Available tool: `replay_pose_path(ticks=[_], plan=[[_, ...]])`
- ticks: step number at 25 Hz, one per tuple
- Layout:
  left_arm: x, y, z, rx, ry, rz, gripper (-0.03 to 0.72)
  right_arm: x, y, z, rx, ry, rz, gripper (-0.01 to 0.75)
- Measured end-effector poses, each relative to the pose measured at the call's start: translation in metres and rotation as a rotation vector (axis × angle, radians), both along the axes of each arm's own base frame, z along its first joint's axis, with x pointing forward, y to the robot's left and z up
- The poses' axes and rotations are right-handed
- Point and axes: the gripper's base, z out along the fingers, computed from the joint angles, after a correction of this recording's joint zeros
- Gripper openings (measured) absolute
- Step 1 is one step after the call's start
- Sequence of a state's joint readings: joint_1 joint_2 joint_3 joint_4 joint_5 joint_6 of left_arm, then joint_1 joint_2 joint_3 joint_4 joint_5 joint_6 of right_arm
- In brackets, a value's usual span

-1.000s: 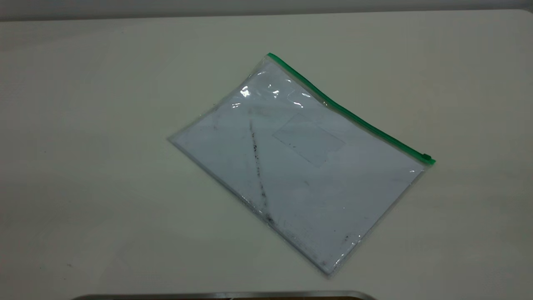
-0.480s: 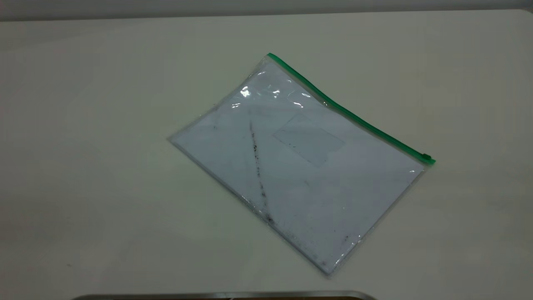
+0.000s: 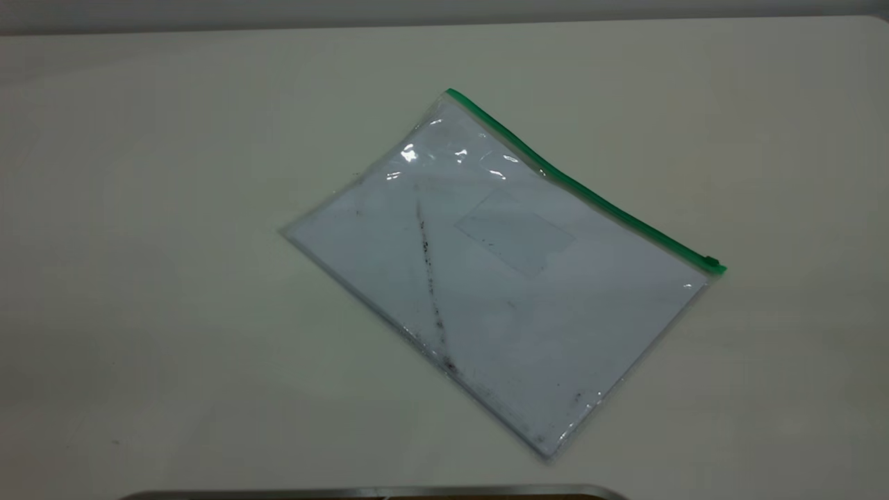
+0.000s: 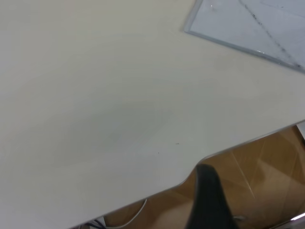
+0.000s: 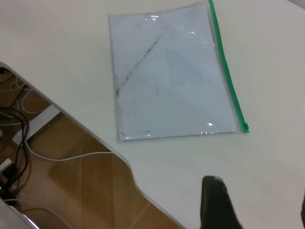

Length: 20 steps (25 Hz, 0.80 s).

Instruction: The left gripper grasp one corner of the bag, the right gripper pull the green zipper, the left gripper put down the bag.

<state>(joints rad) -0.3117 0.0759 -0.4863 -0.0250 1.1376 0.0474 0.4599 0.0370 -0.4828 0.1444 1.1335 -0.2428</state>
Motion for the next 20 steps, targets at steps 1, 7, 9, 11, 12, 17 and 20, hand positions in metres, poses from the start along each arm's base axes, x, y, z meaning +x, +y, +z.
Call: replay_pose_path(ticks=[1,7,9,11,12,17,20], plan=[[0.0,0.0,0.0,-0.001,0.001,0.002,0.563,0.0,0.0,0.0,0.001,0.0,-0.003,0.456],[0.0,-0.001,0.0,-0.002,-0.002,0.125,0.563,0.002,0.001,0.0,0.002,0.001,-0.181,0.456],[0.0,-0.001,0.0,-0.001,-0.002,0.198,0.563,0.003,0.002,0.0,0.002,0.001,-0.269,0.456],[-0.001,-0.001,0.0,-0.003,-0.008,0.251,0.563,0.004,0.002,0.0,0.002,0.001,-0.346,0.455],[-0.002,-0.001,0.0,-0.004,-0.015,0.276,0.563,0.004,0.002,0.0,0.002,0.001,-0.384,0.455],[-0.01,-0.002,-0.001,-0.012,-0.075,0.354,0.563,0.006,0.002,0.0,0.003,0.001,-0.496,0.455],[-0.012,-0.002,-0.001,-0.016,-0.093,0.357,0.563,0.003,0.002,0.0,0.006,-0.017,-0.51,0.454]])
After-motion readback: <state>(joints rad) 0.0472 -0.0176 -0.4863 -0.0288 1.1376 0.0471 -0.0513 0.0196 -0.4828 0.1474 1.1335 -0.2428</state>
